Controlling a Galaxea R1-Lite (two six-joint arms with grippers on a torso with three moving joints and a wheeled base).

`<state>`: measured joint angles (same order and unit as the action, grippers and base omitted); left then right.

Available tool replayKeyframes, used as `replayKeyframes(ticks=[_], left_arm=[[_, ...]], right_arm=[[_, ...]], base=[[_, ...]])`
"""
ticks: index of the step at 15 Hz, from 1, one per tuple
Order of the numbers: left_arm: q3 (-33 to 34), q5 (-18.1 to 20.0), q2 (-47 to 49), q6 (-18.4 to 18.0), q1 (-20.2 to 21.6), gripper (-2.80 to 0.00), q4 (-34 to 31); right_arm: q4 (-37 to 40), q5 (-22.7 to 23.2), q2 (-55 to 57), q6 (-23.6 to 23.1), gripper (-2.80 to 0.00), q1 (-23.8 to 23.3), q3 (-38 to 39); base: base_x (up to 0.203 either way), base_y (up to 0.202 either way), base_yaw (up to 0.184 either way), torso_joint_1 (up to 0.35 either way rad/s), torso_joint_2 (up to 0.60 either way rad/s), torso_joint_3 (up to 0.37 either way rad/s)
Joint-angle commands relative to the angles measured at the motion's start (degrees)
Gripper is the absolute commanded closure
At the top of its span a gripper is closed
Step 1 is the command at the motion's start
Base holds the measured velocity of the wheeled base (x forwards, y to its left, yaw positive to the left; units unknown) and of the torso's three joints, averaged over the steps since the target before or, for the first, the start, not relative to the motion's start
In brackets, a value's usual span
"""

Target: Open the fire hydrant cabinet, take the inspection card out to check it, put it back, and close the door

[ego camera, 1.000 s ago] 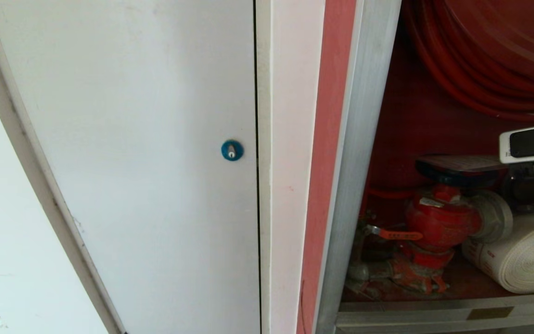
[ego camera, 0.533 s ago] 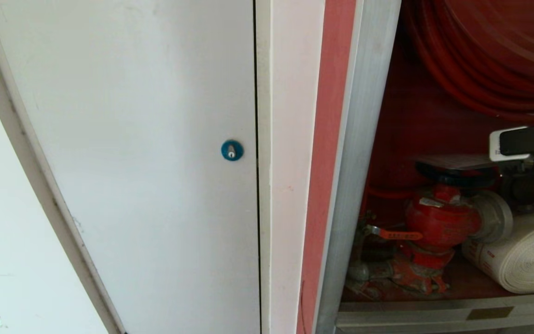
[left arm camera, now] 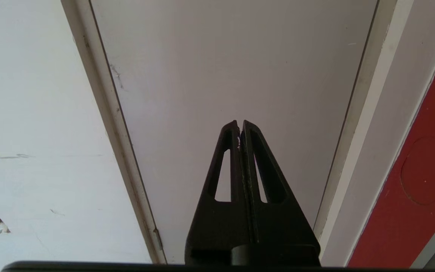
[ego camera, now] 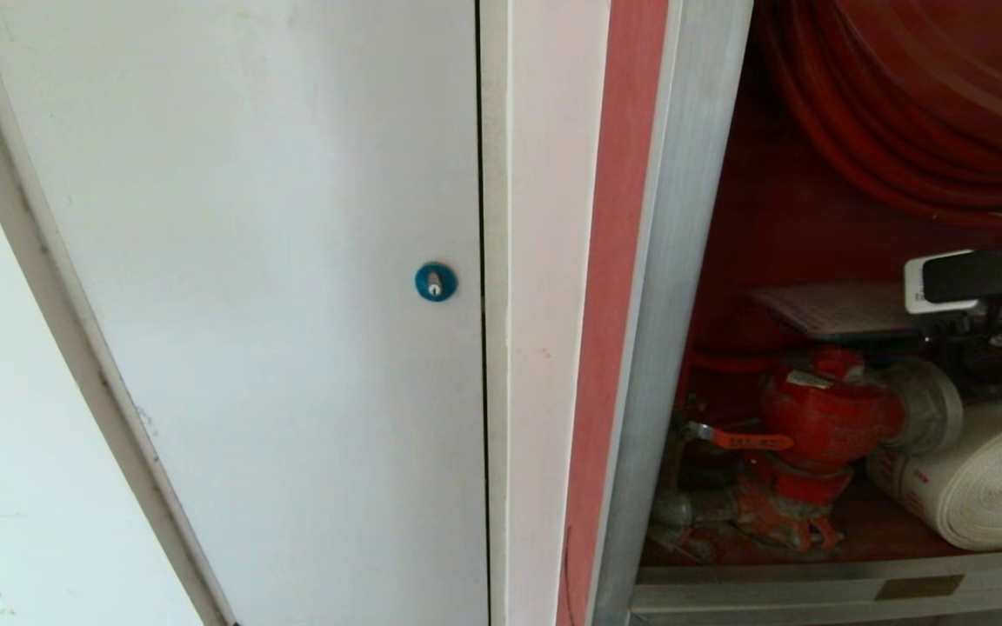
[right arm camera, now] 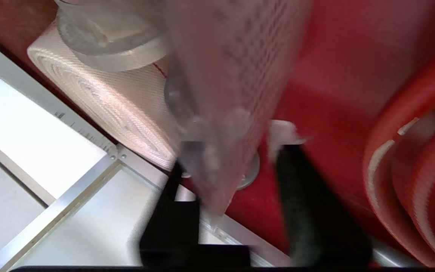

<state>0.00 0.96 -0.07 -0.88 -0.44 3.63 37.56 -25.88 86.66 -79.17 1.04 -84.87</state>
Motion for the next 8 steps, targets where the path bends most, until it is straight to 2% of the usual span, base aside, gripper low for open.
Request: replayKeyframes(ticks=[1, 8], left_arm=[[1.3, 0.0, 0.1, 0.0, 0.0, 0.0, 0.1], [1.3, 0.0, 0.1, 0.0, 0.0, 0.0, 0.1]], right_arm=[[0.3, 0.1, -1.2, -0.5, -2.8, 0.0, 1.0], [0.6, 3.6, -6.5, -1.6, -2.8, -0.1, 6.3]], base=[[0.0, 0.0, 0.0, 0.0, 0.0, 0.0], [0.0, 0.0, 0.0, 0.0, 0.0, 0.0]])
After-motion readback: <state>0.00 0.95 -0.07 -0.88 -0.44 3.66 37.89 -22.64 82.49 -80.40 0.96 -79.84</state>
